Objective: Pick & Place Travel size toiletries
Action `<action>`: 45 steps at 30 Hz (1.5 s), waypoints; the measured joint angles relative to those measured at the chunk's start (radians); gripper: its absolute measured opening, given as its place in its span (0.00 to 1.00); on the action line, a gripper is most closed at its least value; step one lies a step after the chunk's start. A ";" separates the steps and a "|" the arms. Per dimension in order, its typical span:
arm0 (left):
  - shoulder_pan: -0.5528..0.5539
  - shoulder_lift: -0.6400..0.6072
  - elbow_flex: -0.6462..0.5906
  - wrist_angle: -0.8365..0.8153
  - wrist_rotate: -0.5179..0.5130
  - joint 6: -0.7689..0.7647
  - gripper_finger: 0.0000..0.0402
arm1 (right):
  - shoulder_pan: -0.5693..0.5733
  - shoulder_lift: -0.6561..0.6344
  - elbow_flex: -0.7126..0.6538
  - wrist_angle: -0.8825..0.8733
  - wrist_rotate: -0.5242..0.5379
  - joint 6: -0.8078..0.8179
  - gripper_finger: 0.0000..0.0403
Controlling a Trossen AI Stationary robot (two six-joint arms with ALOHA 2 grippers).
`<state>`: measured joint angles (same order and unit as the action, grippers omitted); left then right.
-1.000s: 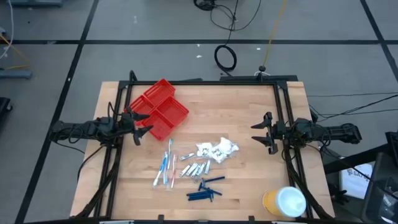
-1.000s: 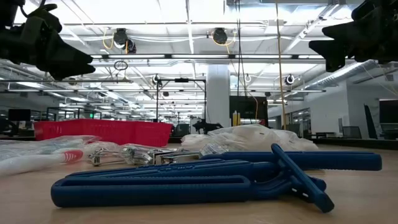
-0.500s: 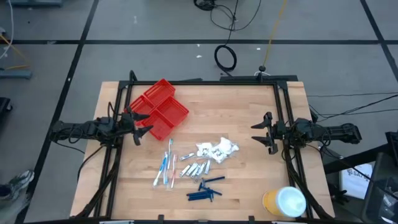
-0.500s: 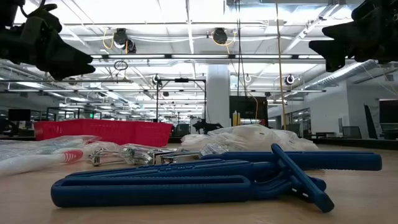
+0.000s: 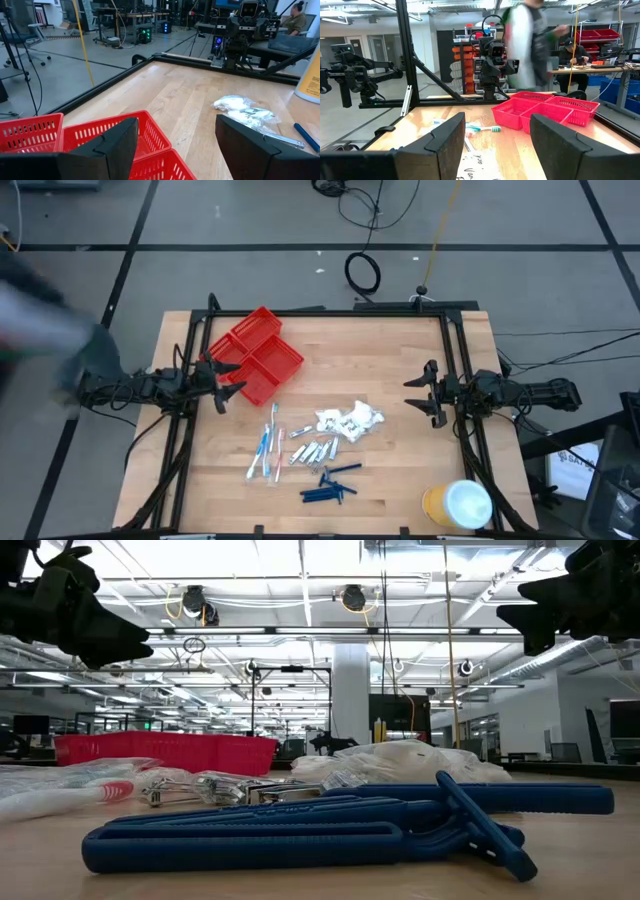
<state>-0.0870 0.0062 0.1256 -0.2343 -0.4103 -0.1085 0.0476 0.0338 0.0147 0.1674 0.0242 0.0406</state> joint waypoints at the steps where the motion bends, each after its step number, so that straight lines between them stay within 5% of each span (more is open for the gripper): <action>1: 0.000 0.000 0.000 0.000 0.000 0.000 0.64 | 0.000 0.000 0.000 0.000 0.000 0.000 0.53; 45: 0.000 0.000 0.000 0.000 0.000 0.000 0.64 | 0.000 0.000 0.000 0.059 0.000 0.013 0.53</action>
<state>-0.0872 0.0063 0.1253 -0.2344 -0.4103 -0.1085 0.0479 0.0341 0.0143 0.2259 0.0238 0.0536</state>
